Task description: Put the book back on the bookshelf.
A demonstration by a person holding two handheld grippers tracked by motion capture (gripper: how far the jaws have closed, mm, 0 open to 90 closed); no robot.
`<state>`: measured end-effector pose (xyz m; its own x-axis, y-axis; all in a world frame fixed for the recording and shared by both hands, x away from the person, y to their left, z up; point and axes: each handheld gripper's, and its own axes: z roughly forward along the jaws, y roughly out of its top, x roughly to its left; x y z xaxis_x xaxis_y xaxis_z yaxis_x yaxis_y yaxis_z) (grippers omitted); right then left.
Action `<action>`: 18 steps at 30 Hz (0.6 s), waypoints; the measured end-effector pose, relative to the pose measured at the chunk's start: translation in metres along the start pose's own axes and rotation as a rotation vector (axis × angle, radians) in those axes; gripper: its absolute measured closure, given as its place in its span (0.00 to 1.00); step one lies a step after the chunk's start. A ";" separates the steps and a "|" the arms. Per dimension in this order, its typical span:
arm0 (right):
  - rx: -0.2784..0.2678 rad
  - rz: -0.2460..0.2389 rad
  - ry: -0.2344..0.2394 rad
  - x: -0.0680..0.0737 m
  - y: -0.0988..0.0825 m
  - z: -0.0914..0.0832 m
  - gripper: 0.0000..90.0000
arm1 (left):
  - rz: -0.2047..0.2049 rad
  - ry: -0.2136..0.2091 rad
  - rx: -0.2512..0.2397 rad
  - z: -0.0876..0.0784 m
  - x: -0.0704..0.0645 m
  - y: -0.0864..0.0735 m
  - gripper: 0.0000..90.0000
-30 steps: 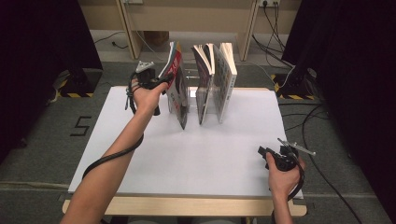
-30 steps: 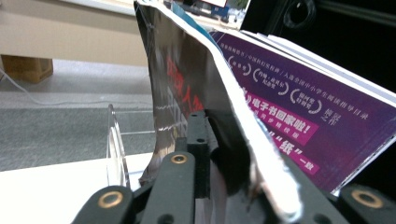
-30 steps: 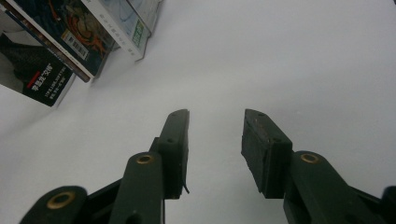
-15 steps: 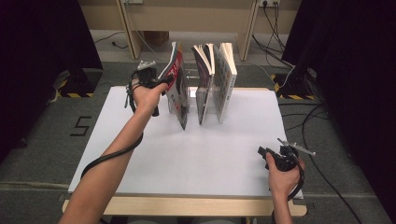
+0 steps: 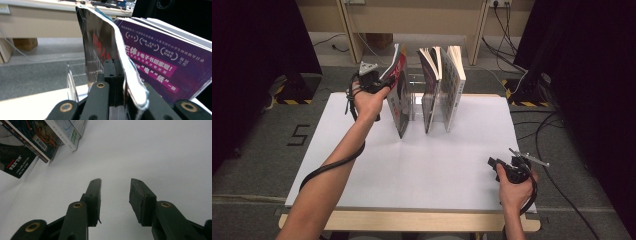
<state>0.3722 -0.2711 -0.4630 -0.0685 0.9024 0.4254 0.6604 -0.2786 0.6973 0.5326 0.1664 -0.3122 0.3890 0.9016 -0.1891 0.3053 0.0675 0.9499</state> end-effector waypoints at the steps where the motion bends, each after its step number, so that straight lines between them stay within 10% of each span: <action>1: 0.002 0.008 0.001 0.001 0.000 0.000 0.69 | 0.008 0.007 -0.007 0.001 -0.001 0.000 0.96; 18: -0.011 -0.002 -0.003 -0.003 0.002 -0.003 0.69 | 0.020 0.104 -0.072 0.012 0.010 -0.010 0.96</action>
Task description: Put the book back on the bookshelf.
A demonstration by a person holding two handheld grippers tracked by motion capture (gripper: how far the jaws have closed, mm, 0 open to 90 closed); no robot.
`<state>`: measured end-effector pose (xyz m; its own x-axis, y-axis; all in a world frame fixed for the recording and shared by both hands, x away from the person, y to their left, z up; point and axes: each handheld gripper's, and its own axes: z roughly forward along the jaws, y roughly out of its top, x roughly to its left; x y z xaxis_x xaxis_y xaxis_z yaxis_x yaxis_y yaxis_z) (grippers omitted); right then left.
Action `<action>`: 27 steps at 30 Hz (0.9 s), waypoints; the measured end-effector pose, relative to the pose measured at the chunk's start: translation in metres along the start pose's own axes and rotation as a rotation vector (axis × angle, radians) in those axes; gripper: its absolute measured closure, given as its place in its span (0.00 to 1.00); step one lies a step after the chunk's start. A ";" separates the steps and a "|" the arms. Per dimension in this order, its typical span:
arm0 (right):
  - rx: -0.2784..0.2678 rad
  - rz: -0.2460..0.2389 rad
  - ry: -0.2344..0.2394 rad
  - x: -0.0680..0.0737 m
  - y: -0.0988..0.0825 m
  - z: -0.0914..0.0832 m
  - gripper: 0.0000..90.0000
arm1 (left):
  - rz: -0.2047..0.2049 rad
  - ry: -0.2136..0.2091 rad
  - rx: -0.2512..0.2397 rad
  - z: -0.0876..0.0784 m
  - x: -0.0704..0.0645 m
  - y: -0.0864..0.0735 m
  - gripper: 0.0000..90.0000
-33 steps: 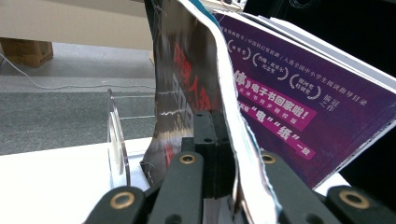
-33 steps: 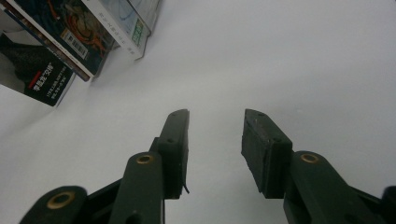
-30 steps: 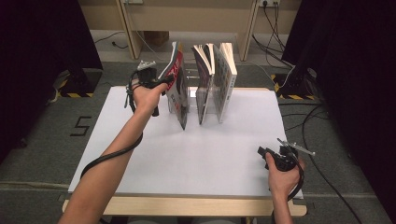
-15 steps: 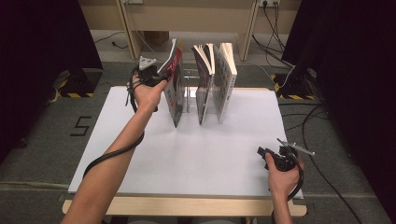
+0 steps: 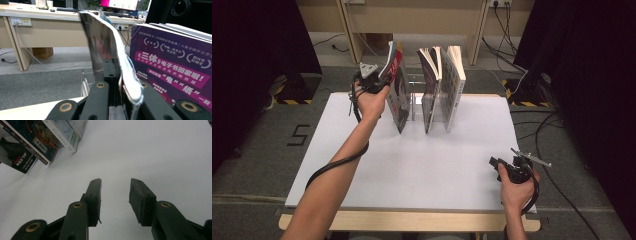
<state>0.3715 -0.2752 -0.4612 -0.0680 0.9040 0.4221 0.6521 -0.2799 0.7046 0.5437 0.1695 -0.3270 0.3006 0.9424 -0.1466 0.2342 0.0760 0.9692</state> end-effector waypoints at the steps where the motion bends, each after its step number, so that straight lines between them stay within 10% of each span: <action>1: 0.001 0.009 0.001 0.001 0.000 0.000 0.69 | -0.002 0.006 -0.003 0.000 0.001 0.000 0.96; 27: 0.000 0.004 -0.002 0.001 0.000 0.001 0.69 | 0.033 0.046 -0.011 -0.009 0.016 -0.003 0.95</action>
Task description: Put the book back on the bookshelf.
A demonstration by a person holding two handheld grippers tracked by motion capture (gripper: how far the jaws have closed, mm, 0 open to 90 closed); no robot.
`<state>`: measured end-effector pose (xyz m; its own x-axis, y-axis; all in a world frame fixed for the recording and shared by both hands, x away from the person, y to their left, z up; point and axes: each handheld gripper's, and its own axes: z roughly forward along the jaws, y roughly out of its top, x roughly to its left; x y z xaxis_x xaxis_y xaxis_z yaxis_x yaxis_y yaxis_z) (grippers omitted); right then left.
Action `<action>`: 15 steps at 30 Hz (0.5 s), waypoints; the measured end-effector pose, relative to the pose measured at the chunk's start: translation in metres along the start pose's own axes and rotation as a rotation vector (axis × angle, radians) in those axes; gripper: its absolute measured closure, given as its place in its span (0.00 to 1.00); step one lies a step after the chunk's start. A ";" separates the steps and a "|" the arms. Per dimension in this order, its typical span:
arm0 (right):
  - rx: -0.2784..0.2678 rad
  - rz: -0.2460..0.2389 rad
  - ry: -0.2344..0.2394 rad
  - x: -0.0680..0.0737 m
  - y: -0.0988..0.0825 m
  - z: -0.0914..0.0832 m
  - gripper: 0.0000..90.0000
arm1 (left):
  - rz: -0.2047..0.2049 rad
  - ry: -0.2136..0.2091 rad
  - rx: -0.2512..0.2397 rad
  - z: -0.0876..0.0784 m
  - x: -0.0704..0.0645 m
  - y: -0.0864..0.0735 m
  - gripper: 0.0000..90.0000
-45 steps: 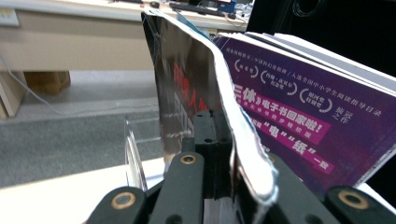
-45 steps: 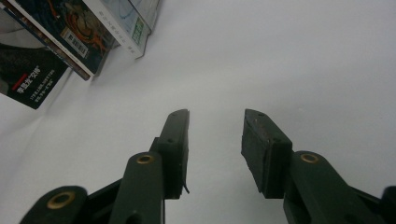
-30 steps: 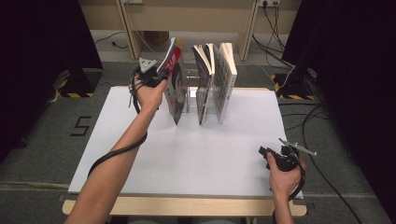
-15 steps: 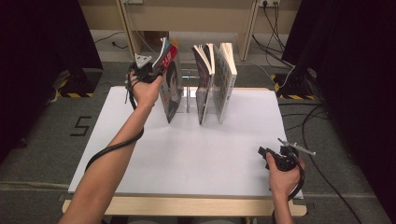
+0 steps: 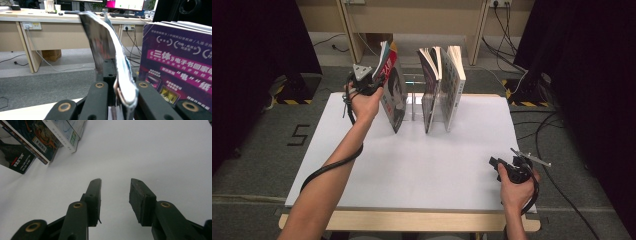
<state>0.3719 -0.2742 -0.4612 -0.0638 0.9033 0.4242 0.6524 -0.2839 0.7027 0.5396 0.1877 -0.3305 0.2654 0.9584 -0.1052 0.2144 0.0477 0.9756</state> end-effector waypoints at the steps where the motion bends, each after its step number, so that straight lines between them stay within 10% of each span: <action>1: 0.003 0.007 0.001 0.001 0.000 0.000 0.69 | -0.006 -0.001 0.002 0.000 0.002 0.000 0.95; 15: 0.009 0.002 0.000 0.000 -0.001 0.000 0.69 | -0.044 -0.036 0.029 -0.003 0.007 -0.004 0.81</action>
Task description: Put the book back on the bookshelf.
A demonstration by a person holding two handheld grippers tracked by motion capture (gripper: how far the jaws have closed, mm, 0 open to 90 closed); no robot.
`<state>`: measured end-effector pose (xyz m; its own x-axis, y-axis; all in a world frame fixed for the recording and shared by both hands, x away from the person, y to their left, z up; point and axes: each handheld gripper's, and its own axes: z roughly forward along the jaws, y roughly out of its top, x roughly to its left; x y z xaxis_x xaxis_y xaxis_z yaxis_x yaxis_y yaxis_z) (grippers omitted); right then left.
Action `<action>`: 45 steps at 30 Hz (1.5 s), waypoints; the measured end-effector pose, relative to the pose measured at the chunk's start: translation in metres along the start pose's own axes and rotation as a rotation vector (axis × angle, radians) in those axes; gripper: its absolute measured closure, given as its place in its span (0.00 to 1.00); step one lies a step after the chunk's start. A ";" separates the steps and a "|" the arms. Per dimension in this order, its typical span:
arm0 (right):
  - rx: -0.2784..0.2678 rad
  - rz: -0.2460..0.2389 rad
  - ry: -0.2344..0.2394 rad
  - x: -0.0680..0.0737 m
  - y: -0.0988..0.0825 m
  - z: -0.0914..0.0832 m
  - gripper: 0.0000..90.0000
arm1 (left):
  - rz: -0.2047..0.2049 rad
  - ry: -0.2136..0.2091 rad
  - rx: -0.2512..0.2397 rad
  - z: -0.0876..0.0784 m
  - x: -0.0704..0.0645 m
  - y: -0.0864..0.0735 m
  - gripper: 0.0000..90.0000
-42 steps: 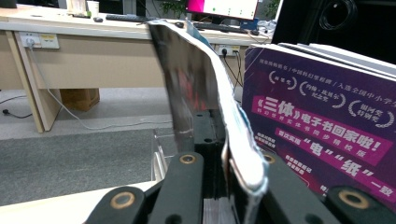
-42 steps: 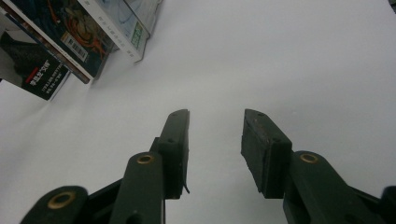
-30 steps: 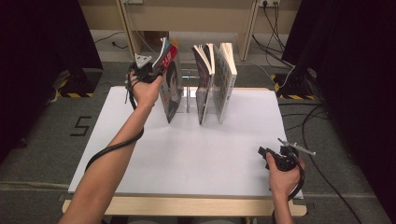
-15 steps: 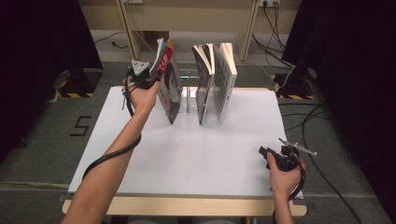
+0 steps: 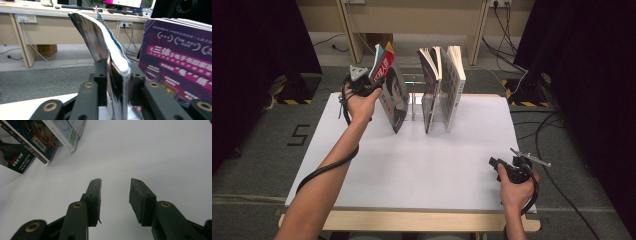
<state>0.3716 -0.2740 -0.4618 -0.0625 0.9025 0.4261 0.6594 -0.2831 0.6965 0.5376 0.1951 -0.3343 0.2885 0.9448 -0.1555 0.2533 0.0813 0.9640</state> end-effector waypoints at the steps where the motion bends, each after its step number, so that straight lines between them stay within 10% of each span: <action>1: -0.002 -0.001 0.000 0.000 0.000 0.000 0.69 | -0.002 -0.003 0.003 -0.001 0.000 -0.001 0.80; 45: 0.006 -0.020 -0.014 0.005 -0.003 0.002 0.66 | -0.093 -0.012 0.092 -0.048 0.011 -0.033 0.53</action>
<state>0.3710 -0.2682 -0.4624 -0.0648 0.9124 0.4041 0.6623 -0.2636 0.7014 0.4881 0.2177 -0.3577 0.2709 0.9305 -0.2465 0.3629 0.1385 0.9215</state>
